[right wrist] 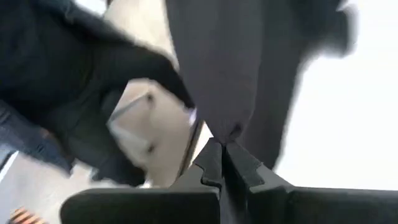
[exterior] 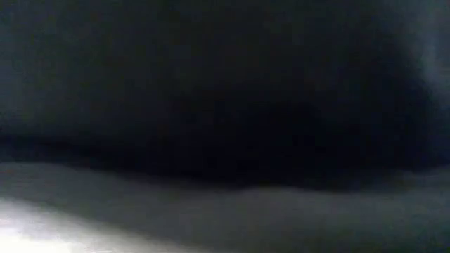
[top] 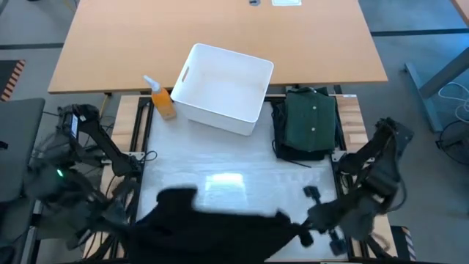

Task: Fold laundry
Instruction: Fold the black shirt

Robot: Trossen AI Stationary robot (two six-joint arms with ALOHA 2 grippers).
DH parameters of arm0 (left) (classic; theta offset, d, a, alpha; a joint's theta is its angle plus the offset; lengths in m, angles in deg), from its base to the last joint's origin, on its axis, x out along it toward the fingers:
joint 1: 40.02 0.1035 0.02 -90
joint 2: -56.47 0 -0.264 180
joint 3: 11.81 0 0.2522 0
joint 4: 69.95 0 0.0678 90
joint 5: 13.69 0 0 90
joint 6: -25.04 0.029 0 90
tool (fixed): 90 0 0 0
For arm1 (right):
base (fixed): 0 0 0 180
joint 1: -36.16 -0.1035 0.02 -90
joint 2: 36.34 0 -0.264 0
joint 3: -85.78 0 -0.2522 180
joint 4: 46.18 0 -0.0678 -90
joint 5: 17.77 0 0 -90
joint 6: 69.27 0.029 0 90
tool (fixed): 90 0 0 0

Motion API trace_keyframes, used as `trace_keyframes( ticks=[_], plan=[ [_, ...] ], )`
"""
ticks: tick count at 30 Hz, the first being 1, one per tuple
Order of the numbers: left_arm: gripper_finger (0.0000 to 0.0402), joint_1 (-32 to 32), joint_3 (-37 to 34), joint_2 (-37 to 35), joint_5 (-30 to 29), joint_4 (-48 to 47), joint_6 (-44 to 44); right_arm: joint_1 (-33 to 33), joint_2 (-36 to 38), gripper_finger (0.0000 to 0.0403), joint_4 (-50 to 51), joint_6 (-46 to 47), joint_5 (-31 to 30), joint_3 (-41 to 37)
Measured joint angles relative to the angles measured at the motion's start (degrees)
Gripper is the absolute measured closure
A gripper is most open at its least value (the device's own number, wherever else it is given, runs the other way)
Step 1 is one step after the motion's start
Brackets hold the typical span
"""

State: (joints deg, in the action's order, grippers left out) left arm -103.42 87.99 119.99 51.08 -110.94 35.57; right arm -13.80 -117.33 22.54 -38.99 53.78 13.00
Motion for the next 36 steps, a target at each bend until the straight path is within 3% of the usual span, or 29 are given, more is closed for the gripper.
trace_keyframes(
  ticks=[2,5,8,10,14,18,24,28,31,36],
  plan=[
    [0.0401,0.0,2.5,-0.5,-7.1,1.5,4.6,1.8,1.0,0.0383,3.2,-3.1,-4.8,3.1],
    [0.0401,0.0,4.6,-1.4,-27.3,0.9,6.9,9.4,1.7,0.0383,10.2,-4.7,-9.9,5.6],
    [0.0401,0.3,4.8,-3.1,-47.5,-6.3,3.3,22.0,0.8,0.0383,15.6,-4.2,-8.2,3.8],
    [0.0401,1.7,4.8,-4.6,-52.4,-15.5,-5.1,30.8,-0.4,0.0383,14.9,-5.1,-6.0,-0.3],
    [0.0401,6.1,3.7,-6.2,-52.9,-34.6,-27.8,44.2,-4.5,0.0374,4.5,-11.7,2.8,-9.6],
    [0.0401,9.6,2.9,-6.2,-49.4,-50.7,-46.7,52.1,-8.0,0.0347,-4.7,-15.4,10.0,-13.4],
    [0.0401,14.8,2.9,-5.2,-44.8,-61.6,-57.0,56.1,-9.9,0.0298,1.8,-18.3,10.9,-13.5],
    [0.0401,17.5,2.9,-5.1,-42.4,-62.7,-56.7,53.1,-7.1,0.0272,6.3,-13.8,10.4,-14.0],
    [0.0401,19.2,2.9,-5.0,-41.6,-62.8,-55.2,47.0,-2.9,0.026,3.2,-7.0,6.9,-18.3],
    [0.0401,20.9,2.9,-5.0,-39.8,-62.8,-53.6,32.8,0.3,0.0259,-21.6,10.2,1.0,-37.0]
  ],
)
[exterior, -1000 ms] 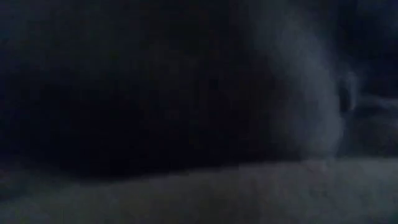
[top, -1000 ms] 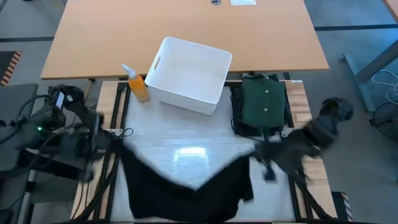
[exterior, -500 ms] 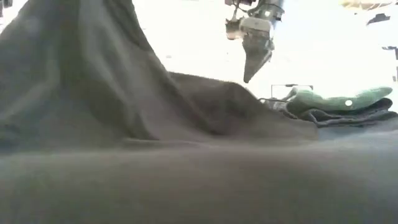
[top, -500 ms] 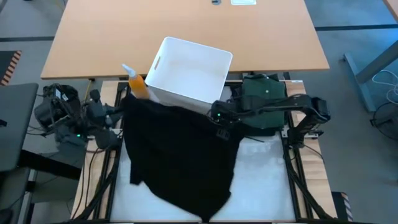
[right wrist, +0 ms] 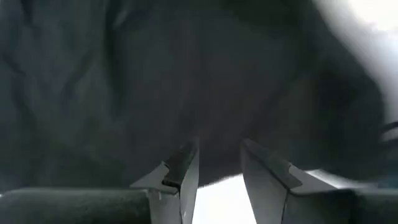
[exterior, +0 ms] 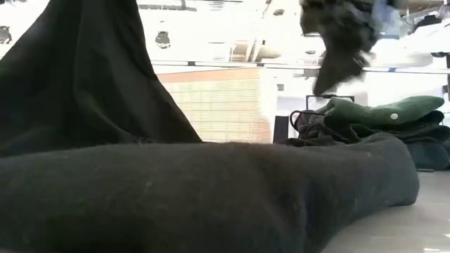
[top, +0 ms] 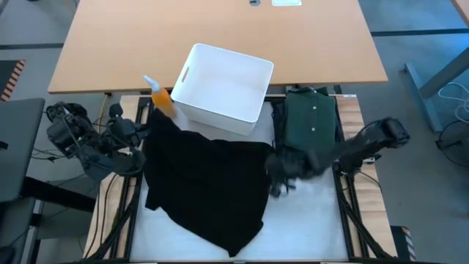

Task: Fold laundry
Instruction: Fold the black shirt

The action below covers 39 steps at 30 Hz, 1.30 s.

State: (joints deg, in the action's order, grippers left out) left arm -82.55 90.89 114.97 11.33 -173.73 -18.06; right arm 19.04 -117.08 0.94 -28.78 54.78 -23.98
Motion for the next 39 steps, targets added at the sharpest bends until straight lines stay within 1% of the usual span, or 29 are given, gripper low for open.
trace_keyframes(
  ticks=[3,5,7,12,14,17,20,24,26,29,31,34,37,39],
  plan=[
    [0.0401,0.1,0.0,0.0,0.3,0.0,0.2,-5.9,-2.1,0.0266,-16.3,13.1,-2.0,-9.5],
    [0.0401,0.1,0.0,0.0,0.3,0.0,0.2,-8.3,-4.2,0.0272,-22.1,19.1,-2.3,-12.6],
    [0.0401,0.1,0.0,0.0,0.3,0.0,0.1,-10.3,-6.0,0.0278,-20.2,23.4,-3.2,-13.5],
    [0.0401,0.1,0.0,0.0,2.0,0.0,-1.8,-13.4,-9.2,0.0286,-15.8,31.8,-9.6,-13.3],
    [0.0402,0.1,0.0,0.3,2.7,0.0,-2.7,-13.6,-11.1,0.0287,-15.6,33.5,-10.5,-13.3],
    [0.0401,0.1,0.0,0.8,3.1,0.0,-3.0,-13.3,-13.9,0.0287,-17.9,34.9,-12.8,-13.3],
    [0.0401,0.1,0.0,1.6,3.2,0.0,-3.0,-12.0,-16.8,0.0287,-22.9,32.9,-14.4,-13.2],
    [0.0401,0.1,0.0,2.3,3.6,0.1,-3.1,-10.4,-18.9,0.0294,-31.2,26.4,-16.3,-13.3],
    [0.0401,0.1,0.0,2.4,4.3,0.4,-3.2,-10.1,-18.5,0.0318,-33.6,23.0,-17.2,-13.3],
    [0.0401,0.1,0.0,2.3,4.6,0.9,-3.2,-10.0,-14.5,0.0381,-33.4,17.0,-18.2,-13.1],
    [0.0401,0.1,0.0,2.3,5.0,0.9,-3.2,-10.2,-10.5,0.0387,-30.6,14.3,-17.8,-11.9],
    [0.0401,0.1,0.0,2.2,5.3,0.9,-3.2,-11.0,-3.3,0.0388,-18.9,11.8,-15.3,-7.9],
    [0.0401,0.1,0.0,2.2,5.3,1.0,-3.1,-11.8,2.5,0.0392,-6.5,9.0,-13.2,-0.5],
    [0.0401,0.1,0.0,2.2,5.1,0.9,-2.6,-11.6,3.9,0.0392,-2.2,6.7,-11.0,4.8]
  ],
)
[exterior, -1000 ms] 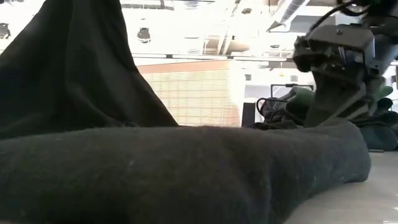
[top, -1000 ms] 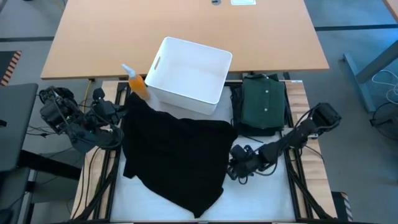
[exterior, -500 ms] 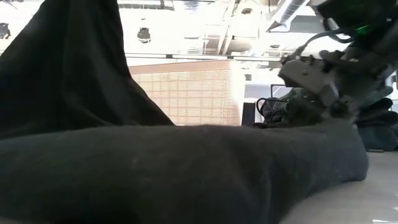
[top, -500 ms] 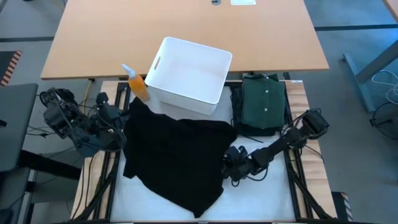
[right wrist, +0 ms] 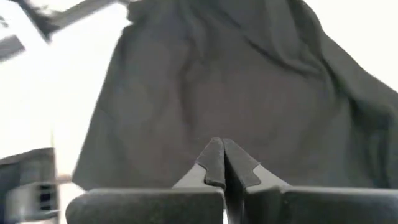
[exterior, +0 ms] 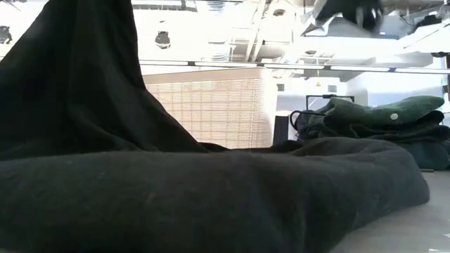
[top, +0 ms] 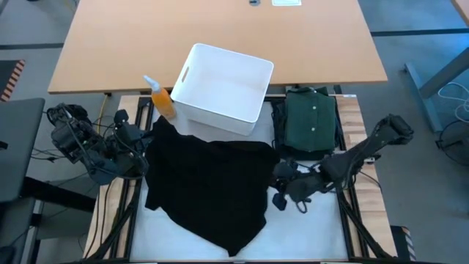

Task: Fold laundry
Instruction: Fold the black shirt

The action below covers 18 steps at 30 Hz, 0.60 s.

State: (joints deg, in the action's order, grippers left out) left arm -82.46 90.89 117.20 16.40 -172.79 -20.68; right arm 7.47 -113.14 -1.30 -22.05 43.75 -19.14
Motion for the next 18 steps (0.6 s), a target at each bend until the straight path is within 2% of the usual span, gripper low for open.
trace_keyframes(
  ticks=[3,6,11,15,18],
  plan=[
    [0.0401,0.0,0.0,0.0,-0.7,0.0,0.1,2.1,-1.5,0.0384,1.2,-5.3,1.4,5.7],
    [0.0401,0.0,0.0,0.0,-0.9,0.0,-0.6,4.2,-4.9,0.0366,4.6,-7.7,1.4,7.0],
    [0.0401,0.0,0.0,0.5,2.3,0.1,-2.0,5.3,-10.0,0.0338,15.7,7.8,1.4,1.9],
    [0.0401,0.0,0.0,0.5,3.1,0.0,-1.1,3.9,-11.1,0.0314,14.2,20.8,-1.2,-6.3],
    [0.0401,0.0,0.0,0.6,2.5,0.0,0.0,3.0,-9.5,0.0291,8.7,29.9,-3.1,-13.4]
  ],
)
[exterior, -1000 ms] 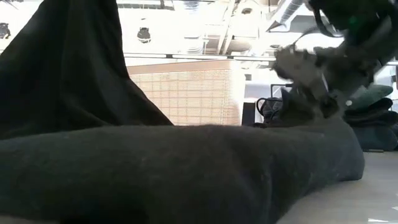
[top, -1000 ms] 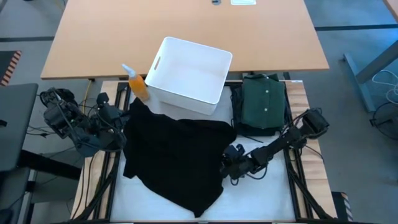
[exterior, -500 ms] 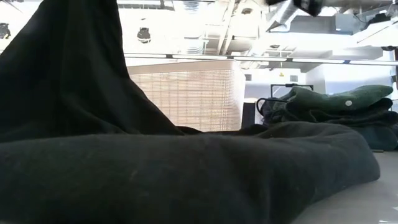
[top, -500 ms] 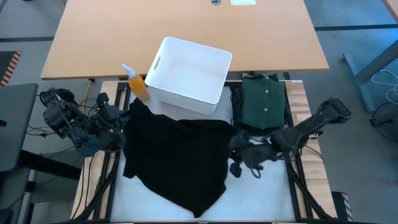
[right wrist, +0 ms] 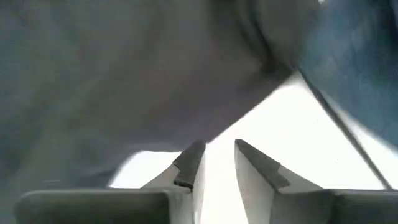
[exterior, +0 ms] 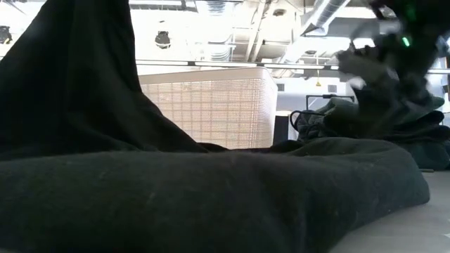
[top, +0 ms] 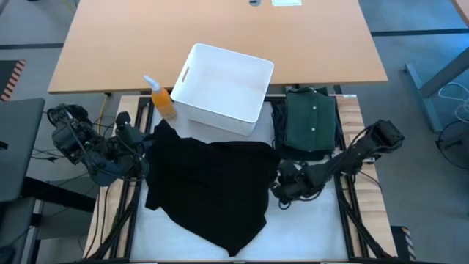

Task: Fold laundry
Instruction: Fold the black shirt

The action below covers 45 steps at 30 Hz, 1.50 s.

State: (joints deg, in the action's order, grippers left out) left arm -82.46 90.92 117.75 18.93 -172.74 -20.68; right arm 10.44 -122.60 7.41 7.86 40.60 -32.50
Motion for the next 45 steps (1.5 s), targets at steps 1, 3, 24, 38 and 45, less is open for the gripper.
trace_keyframes(
  ticks=[1,3,24,38,45],
  plan=[
    [0.0401,0.0,0.0,0.0,-0.1,0.0,0.0,-0.1,0.4,0.0283,-2.7,2.1,0.0,-2.6],
    [0.0401,0.0,0.0,0.0,-0.1,0.0,0.3,0.2,0.9,0.0265,-9.1,5.6,-0.3,-7.2],
    [0.0401,0.0,0.0,0.0,0.3,0.0,0.4,2.1,4.0,0.0175,-24.2,7.1,-1.8,-15.5],
    [0.0401,0.0,0.0,0.0,0.2,0.0,0.4,2.1,-1.4,0.0179,-29.0,6.9,-3.8,-15.2],
    [0.0401,0.0,0.0,0.0,0.6,0.0,0.1,1.3,-9.4,0.0193,-30.2,8.1,-6.9,-13.6]
  ],
)
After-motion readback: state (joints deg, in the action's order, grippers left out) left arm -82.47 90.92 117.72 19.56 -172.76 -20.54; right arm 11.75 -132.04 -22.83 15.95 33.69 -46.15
